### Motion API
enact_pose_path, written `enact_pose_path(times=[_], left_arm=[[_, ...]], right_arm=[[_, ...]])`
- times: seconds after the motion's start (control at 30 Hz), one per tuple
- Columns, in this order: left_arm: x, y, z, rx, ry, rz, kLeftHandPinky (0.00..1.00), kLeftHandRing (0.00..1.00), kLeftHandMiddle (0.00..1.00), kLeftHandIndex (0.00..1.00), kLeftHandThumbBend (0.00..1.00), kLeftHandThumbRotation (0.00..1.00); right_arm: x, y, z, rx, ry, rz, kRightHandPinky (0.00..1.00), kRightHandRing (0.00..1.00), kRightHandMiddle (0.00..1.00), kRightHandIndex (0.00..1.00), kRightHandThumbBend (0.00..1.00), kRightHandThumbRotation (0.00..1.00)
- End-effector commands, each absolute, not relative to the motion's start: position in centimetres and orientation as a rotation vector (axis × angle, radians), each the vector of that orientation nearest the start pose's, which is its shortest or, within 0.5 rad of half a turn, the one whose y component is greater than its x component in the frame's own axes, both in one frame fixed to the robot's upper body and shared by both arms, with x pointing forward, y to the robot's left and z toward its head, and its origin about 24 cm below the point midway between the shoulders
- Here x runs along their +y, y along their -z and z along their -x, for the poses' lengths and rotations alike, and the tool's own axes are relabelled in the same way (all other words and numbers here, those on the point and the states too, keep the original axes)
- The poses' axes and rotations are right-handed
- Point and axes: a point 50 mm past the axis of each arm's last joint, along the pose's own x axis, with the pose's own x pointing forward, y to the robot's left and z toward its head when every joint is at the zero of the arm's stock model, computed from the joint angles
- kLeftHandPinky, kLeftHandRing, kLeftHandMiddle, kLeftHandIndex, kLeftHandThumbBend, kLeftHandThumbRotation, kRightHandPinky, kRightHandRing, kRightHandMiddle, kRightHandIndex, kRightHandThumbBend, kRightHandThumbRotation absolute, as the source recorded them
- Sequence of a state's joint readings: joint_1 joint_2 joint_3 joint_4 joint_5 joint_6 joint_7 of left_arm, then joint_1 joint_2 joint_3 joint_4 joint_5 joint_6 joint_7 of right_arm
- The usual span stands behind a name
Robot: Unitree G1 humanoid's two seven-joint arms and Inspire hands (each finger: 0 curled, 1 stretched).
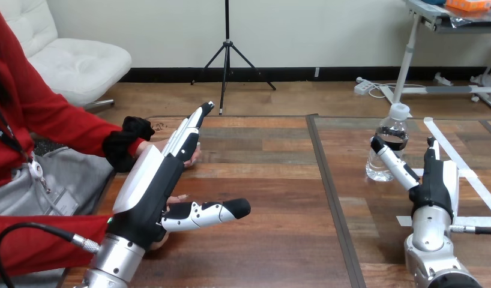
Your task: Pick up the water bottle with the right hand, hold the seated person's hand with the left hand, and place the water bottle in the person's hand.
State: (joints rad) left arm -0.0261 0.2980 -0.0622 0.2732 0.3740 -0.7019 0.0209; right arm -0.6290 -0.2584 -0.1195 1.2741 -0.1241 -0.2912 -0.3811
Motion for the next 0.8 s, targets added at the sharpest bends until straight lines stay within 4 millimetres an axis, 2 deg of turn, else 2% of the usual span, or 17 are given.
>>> enact_pose_path(times=[0.0, 0.77], left_arm=[[16.23, -6.13, -24.55, -0.511, 0.274, -0.605, 1.0, 1.0, 1.0, 1.0, 1.0, 0.72], [15.71, -5.88, -24.22, -0.508, 0.271, -0.58, 1.0, 1.0, 1.0, 1.0, 1.0, 0.71]], right_arm=[[-23.72, -3.36, -35.27, 0.172, 0.432, 0.355, 1.0, 1.0, 1.0, 1.0, 1.0, 0.67], [-23.44, -4.14, -36.04, 0.189, 0.412, 0.423, 1.0, 1.0, 1.0, 1.0, 1.0, 0.66]])
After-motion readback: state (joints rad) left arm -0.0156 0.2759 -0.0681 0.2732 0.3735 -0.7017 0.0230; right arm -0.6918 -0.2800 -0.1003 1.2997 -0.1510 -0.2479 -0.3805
